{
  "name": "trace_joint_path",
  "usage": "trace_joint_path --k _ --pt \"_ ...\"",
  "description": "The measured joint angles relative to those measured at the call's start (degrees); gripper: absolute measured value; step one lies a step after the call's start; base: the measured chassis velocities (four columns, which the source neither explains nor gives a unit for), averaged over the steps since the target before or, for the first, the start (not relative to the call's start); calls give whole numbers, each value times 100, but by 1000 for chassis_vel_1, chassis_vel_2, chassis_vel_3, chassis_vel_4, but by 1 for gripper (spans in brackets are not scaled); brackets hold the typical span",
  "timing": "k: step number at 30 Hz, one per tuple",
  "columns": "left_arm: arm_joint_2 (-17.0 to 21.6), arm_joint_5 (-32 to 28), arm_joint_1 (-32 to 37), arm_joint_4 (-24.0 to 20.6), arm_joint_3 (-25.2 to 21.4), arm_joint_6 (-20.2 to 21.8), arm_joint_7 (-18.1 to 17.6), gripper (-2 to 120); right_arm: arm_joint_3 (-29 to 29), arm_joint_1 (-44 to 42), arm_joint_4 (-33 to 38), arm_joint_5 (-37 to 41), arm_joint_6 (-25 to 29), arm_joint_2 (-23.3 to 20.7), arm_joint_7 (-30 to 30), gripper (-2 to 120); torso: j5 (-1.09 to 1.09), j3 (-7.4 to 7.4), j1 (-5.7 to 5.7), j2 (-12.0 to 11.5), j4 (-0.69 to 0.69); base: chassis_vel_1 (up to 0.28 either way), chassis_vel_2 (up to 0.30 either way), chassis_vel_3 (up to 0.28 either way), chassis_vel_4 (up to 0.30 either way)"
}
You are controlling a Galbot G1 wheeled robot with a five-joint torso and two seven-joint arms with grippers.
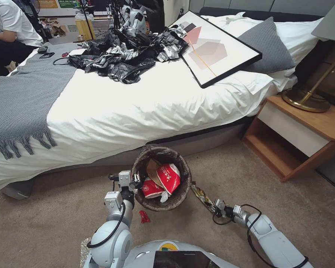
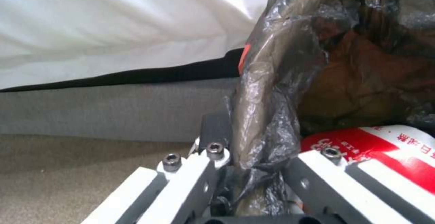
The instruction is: Pick up the trash bin, then pick up the garbage from the floor and place it into the trash bin.
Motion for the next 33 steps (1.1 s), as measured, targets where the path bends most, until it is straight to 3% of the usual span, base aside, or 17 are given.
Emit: trace_joint_path --k 9,13,19,22,23,24,28,31,32,33 --pt "18 -12 7 1 -5 -2 2 3 375 -453 831 970 458 84 557 0 -1 0 0 0 2 0 0 0 0" --pt "22 -23 -3 8 -4 -1 2 3 491 -566 1153 1355 660 117 637 0 1 0 0 0 -1 0 0 0 0" --pt "41 -52 -2 73 17 4 2 3 810 -839 2271 2446 911 93 707 0 -1 0 0 0 -2 0 0 0 0" --pt "42 -53 -1 78 21 4 2 3 831 -855 2348 2511 922 88 705 0 -1 0 0 0 -1 0 0 0 0" --pt "46 -73 39 145 89 18 1 3 1076 -1020 3641 3138 870 25 607 0 -2 0 0 0 -1 0 0 0 0" --pt "41 -88 41 166 114 36 2 3 1102 -1068 4256 3327 787 -17 537 0 -6 0 0 0 2 0 0 0 0" --pt "39 -103 42 190 126 65 -1 3 1021 -1129 4988 3513 624 -82 479 0 -1 0 0 0 2 0 0 0 0" --pt "40 -130 64 222 173 104 -8 3 644 -1245 5856 3578 399 -213 477 0 1 0 0 0 0 0 0 0 0" --pt "42 -160 78 222 200 140 -17 3 265 -1320 6118 3434 320 -315 485 0 -1 0 0 0 -3 0 0 0 0" --pt "42 -160 78 222 200 140 -17 3 265 -1320 6118 3434 320 -315 485 0 -1 0 0 0 -3 0 0 0 0"
